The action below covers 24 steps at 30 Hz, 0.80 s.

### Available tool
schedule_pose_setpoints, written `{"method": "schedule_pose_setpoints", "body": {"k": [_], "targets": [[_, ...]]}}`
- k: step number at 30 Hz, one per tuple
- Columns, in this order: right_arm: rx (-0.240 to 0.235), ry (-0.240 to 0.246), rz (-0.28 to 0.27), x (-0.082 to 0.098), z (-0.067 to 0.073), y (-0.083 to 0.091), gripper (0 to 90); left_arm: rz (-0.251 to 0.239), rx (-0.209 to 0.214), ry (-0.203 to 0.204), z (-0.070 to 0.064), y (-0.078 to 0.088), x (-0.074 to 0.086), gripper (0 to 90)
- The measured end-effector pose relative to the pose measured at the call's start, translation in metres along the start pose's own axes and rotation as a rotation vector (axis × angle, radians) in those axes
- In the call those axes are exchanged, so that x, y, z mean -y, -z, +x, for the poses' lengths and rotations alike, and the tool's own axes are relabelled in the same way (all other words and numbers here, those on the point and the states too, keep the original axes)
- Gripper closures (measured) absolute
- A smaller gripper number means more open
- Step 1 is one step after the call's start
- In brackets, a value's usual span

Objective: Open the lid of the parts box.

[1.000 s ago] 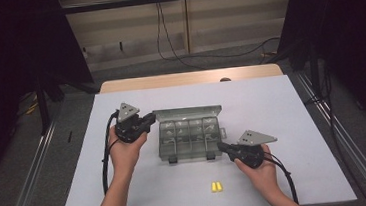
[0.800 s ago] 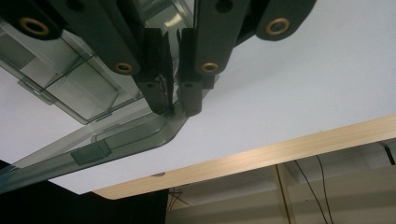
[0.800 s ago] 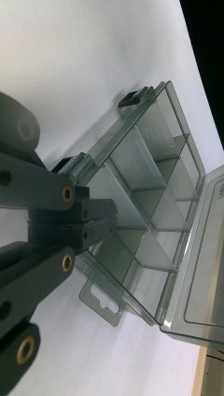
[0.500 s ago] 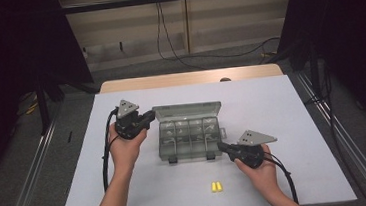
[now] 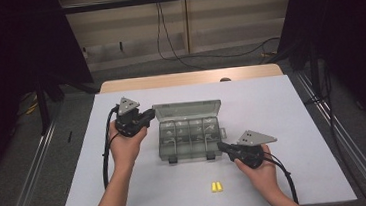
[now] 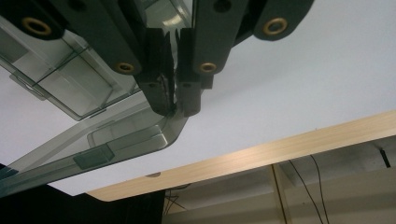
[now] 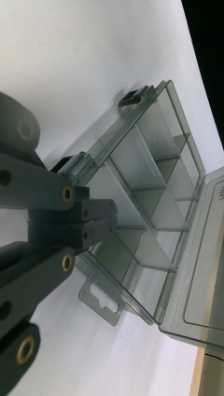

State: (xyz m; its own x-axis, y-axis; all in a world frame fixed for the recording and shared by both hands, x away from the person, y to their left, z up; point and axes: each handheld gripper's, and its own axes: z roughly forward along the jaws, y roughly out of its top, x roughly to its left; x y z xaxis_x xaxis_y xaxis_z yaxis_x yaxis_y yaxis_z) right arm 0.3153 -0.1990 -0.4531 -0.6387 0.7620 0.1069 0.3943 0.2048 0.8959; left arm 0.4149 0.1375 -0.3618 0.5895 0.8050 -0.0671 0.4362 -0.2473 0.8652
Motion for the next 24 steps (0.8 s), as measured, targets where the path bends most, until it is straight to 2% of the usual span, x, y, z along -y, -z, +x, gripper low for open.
{"method": "schedule_pose_setpoints", "body": {"k": [9,24], "targets": [[0.000,-0.001,0.000,0.0000,-0.0001,0.0000,90.0,-0.006,0.001,0.021,0.0006,-0.0028,-0.0024,86.1],[-0.001,0.001,-0.001,0.0000,-0.0002,-0.0003,90.0,0.005,-0.012,0.009,0.0025,-0.0055,-0.0071,86.3]]}}
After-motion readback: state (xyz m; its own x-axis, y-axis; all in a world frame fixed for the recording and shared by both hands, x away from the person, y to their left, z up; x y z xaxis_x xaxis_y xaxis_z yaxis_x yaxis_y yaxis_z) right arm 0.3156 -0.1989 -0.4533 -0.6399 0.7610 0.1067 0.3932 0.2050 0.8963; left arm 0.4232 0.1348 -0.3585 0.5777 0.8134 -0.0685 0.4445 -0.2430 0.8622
